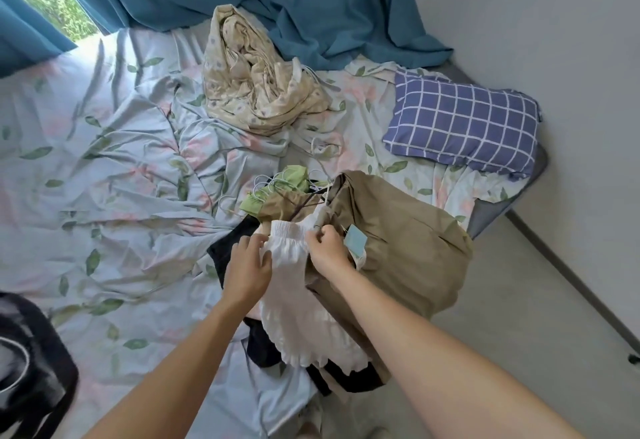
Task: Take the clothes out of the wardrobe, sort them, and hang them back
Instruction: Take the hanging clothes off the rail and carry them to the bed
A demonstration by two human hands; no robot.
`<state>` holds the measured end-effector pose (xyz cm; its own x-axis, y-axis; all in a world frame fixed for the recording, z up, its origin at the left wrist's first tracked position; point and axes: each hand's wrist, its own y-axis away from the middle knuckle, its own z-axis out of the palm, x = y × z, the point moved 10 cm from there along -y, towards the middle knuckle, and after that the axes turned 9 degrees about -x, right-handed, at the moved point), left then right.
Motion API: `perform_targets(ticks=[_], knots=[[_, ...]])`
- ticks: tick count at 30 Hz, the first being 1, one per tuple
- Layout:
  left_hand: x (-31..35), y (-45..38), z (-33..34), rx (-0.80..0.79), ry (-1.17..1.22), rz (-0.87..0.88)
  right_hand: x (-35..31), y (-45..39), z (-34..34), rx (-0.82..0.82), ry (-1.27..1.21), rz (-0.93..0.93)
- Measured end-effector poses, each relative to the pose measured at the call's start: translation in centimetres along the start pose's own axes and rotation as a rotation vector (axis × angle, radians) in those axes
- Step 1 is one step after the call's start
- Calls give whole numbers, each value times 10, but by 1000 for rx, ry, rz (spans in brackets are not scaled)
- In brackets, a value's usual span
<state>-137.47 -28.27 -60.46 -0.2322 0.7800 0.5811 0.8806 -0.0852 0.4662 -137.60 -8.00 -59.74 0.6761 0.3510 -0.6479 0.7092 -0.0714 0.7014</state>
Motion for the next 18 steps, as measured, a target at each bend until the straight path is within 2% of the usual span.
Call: perform_targets(ticks=[3,6,8,12,18], knots=[[-13,24,-5,67,7,-37,-3,-1,24,-200,57,22],[-5,50,-10,82,-30,-27,-9,19,26,-229,69,-59],[10,67,-19,120,-119,-23,-11,41,14,-196,178,-139],[68,104,-33,222,-287,48,-16,96,-33,-25,532,-376],[179,166,-27,273,-445,250,5,181,-115,120,639,-462]])
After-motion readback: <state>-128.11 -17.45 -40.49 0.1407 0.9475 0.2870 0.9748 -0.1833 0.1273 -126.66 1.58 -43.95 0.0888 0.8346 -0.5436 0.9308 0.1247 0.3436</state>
